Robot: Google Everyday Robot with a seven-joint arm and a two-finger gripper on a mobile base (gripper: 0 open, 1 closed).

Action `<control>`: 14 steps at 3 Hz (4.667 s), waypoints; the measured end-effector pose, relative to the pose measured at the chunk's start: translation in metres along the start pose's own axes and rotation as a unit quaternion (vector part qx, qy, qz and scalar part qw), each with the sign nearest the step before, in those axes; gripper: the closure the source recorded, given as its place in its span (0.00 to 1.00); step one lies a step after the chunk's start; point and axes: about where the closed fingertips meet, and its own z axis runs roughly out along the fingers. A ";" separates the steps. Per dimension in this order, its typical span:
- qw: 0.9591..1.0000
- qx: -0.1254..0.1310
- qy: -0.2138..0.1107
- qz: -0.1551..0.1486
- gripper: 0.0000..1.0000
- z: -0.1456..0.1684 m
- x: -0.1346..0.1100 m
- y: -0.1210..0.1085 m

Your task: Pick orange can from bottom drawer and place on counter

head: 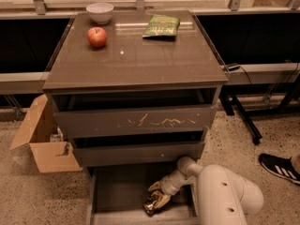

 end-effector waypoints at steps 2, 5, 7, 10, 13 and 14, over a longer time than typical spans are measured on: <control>1.000 0.007 -0.006 -0.008 0.88 -0.006 -0.006 0.005; 0.992 0.077 -0.038 -0.094 1.00 -0.078 -0.057 0.051; 0.986 0.119 -0.059 -0.105 1.00 -0.107 -0.085 0.051; 0.956 0.210 -0.041 -0.202 1.00 -0.195 -0.218 0.077; 0.938 0.245 -0.078 -0.230 1.00 -0.259 -0.281 0.097; 0.921 0.271 -0.074 -0.271 1.00 -0.307 -0.333 0.115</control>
Offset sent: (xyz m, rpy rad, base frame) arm -0.0079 -0.0099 0.0396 0.0625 -0.0791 -0.0015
